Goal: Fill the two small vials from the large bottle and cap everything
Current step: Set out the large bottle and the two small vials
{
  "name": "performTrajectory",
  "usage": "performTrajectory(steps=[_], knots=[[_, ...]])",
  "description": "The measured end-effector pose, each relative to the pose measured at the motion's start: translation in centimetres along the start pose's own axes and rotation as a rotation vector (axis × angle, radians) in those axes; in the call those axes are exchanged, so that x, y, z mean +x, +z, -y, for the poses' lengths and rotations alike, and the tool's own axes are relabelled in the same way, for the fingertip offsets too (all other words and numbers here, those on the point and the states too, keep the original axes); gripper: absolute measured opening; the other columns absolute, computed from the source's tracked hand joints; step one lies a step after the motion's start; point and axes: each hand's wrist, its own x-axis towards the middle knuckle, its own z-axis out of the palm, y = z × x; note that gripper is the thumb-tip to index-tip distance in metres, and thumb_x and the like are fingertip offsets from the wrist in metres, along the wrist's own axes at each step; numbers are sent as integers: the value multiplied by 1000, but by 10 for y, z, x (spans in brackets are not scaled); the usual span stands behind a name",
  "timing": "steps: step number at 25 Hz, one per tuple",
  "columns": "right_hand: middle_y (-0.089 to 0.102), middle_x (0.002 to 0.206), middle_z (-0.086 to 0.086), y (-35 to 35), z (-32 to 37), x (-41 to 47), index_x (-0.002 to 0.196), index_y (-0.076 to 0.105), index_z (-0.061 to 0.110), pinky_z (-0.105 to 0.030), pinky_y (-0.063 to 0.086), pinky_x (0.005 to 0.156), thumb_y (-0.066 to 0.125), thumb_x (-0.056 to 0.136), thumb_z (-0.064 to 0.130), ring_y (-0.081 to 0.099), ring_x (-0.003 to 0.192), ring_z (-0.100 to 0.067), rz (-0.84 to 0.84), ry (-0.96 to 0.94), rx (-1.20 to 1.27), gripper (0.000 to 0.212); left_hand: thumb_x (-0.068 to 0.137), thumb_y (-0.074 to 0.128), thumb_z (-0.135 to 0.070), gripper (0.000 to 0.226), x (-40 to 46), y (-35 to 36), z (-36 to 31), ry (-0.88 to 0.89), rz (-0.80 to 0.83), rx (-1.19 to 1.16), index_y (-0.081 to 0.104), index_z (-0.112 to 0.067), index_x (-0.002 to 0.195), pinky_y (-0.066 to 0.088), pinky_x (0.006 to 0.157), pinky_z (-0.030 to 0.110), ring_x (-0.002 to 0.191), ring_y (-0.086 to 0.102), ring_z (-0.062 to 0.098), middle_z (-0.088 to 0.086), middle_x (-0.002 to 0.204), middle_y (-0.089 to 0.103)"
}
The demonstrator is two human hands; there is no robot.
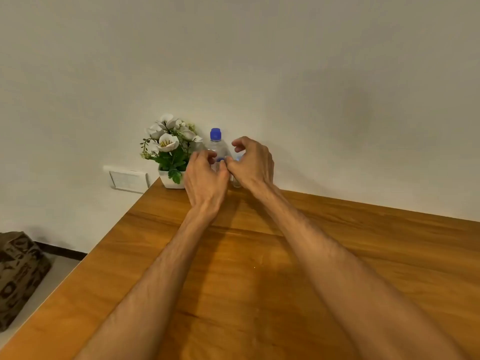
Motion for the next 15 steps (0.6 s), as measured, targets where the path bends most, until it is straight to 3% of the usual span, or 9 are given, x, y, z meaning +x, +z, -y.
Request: performTrajectory(steps=[3,7,10,15], knots=[[70,131,-4,1,6,14,138,63,14,-35,56,95,83,80,33,67,118,-21,8,77,-4,64,94,70,-29,42,6,-1,8,-38,4,45,63,-7,129,43,90,26,108,63,22,10,126,63],[72,121,-8,-9,-12,19,125,69,10,-36,57,90,80,84,27,65,112,-25,60,143,-259,46,90,77,-37,68,12,7,17,-20,57,170,47,-6,143,48,99,34,122,59,28,15,138,55],[72,123,-9,-9,-34,12,128,67,10,-35,55,88,81,88,26,67,112,-26,130,222,-239,45,87,81,-41,82,21,17,18,-79,120,178,39,-7,149,51,106,44,129,59,32,15,143,56],[74,124,-9,-6,-55,6,127,70,11,-34,58,86,79,86,10,69,111,-27,80,250,-124,43,86,82,-35,77,28,30,19,-139,107,71,40,-8,145,52,103,43,123,63,33,16,137,61]])
